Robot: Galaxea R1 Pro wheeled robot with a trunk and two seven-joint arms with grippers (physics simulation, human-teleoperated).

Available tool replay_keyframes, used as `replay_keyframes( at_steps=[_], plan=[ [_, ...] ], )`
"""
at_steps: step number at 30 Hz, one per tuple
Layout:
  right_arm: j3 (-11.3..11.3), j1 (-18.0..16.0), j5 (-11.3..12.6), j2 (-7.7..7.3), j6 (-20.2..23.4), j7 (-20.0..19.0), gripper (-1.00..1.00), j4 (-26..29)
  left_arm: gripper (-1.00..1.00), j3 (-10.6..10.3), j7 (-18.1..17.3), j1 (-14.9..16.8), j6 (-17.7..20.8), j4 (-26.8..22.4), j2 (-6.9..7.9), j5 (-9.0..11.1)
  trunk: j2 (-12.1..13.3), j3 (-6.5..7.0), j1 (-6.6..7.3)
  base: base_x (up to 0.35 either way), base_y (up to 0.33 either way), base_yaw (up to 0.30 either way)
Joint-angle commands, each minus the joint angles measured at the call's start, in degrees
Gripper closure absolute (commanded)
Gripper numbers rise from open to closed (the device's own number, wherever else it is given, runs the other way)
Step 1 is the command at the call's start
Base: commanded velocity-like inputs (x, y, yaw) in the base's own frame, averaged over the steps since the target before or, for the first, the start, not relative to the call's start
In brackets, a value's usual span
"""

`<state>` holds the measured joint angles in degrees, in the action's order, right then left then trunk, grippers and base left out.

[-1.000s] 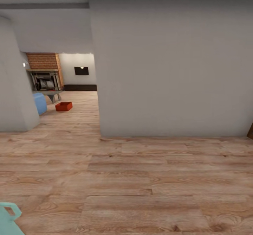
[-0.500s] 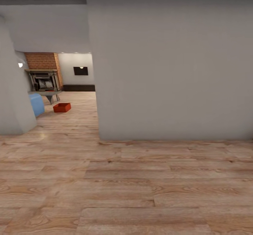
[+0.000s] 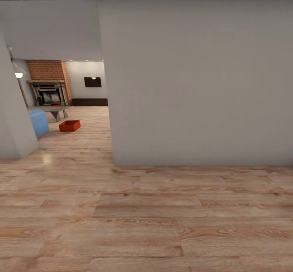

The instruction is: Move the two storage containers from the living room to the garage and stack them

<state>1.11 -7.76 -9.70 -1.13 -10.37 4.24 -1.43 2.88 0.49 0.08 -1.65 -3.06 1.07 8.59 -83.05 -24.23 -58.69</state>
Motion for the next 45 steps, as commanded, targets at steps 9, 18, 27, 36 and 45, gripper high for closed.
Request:
replay_keyframes(
  at_steps=[9,18,27,36,45],
  plan=[
    [0.3,-0.1,-0.4,-0.06,-0.2,0.3,-1.0,-0.2,-1.0,0.3,0.0,0.0,-0.2,0.0,-0.01,0.2,0.0,-0.05,-0.03,0.323,0.0,0.0],
    [0.1,-0.1,-0.4,0.13,-0.3,0.3,-1.0,-0.2,-1.0,0.3,0.1,0.0,-0.2,0.0,-0.01,0.2,0.0,-0.05,-0.03,0.323,0.0,0.0],
    [-0.1,-0.1,-0.2,0.16,-0.3,0.3,-1.0,-0.2,-1.0,0.3,0.0,0.0,-0.2,0.0,-0.01,0.2,0.0,-0.05,-0.03,0.323,0.0,0.115],
    [-0.4,-0.1,0.4,0.17,-0.3,0.3,-1.0,-0.2,-1.0,0.2,0.0,0.0,-0.1,0.0,-0.01,0.2,0.0,-0.05,-0.03,0.323,0.0,0.256],
    [-0.5,-0.1,0.5,0.17,-0.4,0.3,-1.0,-0.2,-1.0,0.3,0.0,0.0,-0.1,0.0,-0.01,0.2,0.0,-0.05,-0.03,0.323,0.0,0.267]
  ],
)
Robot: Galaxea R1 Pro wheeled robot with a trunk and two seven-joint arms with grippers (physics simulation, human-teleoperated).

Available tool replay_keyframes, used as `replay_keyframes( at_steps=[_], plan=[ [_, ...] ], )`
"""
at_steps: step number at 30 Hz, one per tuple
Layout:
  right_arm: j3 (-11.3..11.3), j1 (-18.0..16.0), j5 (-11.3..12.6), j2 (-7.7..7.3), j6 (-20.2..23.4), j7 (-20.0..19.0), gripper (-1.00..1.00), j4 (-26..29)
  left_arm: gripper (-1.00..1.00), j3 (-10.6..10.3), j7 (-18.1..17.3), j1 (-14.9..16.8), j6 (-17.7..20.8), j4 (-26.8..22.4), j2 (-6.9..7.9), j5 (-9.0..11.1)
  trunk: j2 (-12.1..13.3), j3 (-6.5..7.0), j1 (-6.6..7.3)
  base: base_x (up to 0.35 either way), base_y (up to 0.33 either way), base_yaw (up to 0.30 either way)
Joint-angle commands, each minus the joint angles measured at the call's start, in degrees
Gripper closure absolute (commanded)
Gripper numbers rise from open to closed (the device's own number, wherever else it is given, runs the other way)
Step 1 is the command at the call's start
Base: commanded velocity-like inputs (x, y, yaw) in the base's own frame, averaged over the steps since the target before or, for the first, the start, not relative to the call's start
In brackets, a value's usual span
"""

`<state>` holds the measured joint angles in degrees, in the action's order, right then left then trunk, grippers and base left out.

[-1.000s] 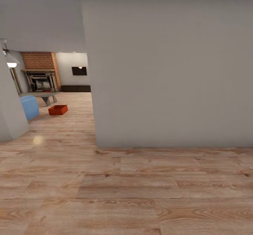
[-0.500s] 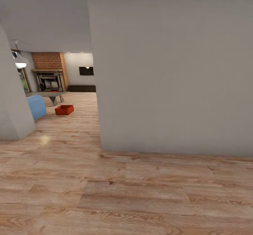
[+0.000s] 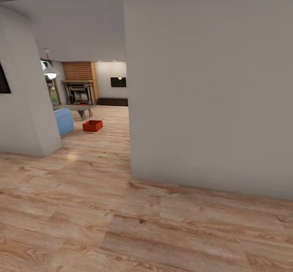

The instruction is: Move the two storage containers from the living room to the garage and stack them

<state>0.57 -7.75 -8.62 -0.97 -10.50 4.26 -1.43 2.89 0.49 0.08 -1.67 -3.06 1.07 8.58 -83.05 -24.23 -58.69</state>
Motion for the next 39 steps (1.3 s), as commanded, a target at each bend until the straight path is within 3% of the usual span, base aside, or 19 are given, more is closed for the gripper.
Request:
replay_keyframes(
  at_steps=[1,39],
  plan=[
    [0.0,-0.1,-0.5,0.0,-0.3,0.3,-1.0,-0.2,-1.0,0.2,0.0,0.0,-0.1,0.0,-0.01,0.2,0.0,-0.05,-0.03,0.323,0.0,0.268],
    [0.0,-0.1,-0.5,0.0,-0.3,0.3,-1.0,-0.2,-1.0,0.2,0.0,0.0,-0.1,0.0,-0.01,0.2,0.0,0.39,-0.03,0.323,0.0,0.268]
  ],
)
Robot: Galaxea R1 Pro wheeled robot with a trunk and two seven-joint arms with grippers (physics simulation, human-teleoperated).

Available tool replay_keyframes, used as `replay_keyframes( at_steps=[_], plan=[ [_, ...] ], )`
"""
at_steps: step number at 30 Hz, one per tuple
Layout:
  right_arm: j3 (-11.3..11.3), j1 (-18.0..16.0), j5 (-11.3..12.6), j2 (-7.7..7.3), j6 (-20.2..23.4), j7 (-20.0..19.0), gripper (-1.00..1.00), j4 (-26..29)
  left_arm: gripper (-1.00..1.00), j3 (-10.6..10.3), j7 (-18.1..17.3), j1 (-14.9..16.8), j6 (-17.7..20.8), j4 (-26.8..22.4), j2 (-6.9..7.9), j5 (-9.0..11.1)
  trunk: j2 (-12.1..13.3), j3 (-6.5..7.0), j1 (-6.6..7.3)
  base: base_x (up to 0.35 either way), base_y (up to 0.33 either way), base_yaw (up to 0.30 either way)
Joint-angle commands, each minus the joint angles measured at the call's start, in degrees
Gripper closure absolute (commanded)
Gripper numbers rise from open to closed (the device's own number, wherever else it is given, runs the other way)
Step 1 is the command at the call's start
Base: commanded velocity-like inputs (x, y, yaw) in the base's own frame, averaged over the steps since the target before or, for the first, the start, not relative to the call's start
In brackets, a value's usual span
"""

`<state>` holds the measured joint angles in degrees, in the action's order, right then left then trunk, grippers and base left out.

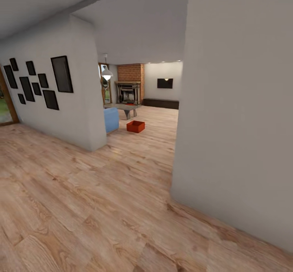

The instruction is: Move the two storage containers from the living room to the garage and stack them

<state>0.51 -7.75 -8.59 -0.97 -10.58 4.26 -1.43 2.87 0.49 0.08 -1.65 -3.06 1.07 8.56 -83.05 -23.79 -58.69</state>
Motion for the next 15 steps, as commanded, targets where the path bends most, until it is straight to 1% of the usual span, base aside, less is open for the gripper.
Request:
replay_keyframes(
  at_steps=[1,12,15],
  plan=[
    [0.0,-0.1,-0.6,0.0,-0.2,0.3,-1.0,-0.2,-1.0,0.2,0.0,0.0,-0.1,0.0,-0.01,0.2,0.0,-0.03,-0.03,0.323,0.0,0.268],
    [0.0,-0.1,-0.6,0.0,-0.2,0.3,-1.0,-0.2,-1.0,0.2,0.0,0.0,-0.1,0.0,-0.01,0.2,0.0,0.23,-0.03,0.323,0.0,0.268],
    [0.0,-0.1,-0.6,-0.02,-0.2,0.3,-1.0,-0.2,-1.0,0.2,0.0,0.0,-0.1,0.0,-0.01,0.2,0.0,0.26,-0.03,0.323,0.0,0.207]
  ],
)
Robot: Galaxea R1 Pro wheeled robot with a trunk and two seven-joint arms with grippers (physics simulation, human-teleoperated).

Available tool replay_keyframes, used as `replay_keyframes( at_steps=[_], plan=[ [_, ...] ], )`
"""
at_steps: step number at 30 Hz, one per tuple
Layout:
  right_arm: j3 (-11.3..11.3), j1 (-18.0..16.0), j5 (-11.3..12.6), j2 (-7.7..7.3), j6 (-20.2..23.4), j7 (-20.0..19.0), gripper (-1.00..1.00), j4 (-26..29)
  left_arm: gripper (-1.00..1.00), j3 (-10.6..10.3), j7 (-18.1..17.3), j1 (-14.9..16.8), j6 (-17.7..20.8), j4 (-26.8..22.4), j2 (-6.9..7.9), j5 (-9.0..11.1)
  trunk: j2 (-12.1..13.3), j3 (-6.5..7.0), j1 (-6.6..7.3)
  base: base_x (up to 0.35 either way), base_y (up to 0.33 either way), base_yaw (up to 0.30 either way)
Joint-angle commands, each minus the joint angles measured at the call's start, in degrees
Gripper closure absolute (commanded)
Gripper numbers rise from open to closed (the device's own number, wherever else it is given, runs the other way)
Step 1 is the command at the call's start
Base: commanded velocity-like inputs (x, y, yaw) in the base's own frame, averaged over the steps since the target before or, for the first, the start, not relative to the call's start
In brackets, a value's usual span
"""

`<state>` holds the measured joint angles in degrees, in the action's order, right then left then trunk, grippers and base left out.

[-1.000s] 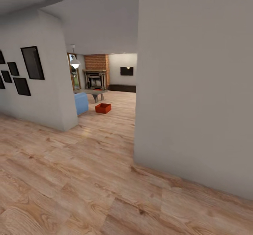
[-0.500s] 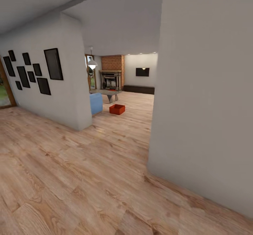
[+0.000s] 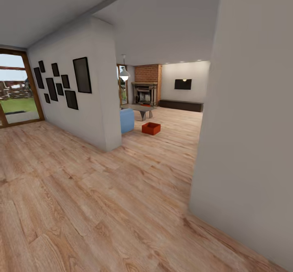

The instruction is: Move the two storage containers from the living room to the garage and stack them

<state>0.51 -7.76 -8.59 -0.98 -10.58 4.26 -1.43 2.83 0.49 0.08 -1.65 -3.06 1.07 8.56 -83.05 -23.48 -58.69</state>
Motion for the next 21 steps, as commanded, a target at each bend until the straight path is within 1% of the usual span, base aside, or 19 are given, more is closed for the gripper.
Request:
replay_keyframes(
  at_steps=[1,21],
  plan=[
    [0.0,-0.1,-0.6,-0.03,-0.2,0.3,-1.0,-0.2,-1.0,0.2,0.0,0.0,-0.1,0.0,-0.01,0.2,0.0,-0.05,-0.03,0.323,0.0,0.086],
    [0.7,-0.1,-1.3,-0.18,-0.2,-0.2,-1.0,-0.2,-1.0,0.2,0.0,0.0,0.1,0.0,-0.01,0.3,0.0,-0.05,-0.03,0.323,0.0,0.006]
  ],
)
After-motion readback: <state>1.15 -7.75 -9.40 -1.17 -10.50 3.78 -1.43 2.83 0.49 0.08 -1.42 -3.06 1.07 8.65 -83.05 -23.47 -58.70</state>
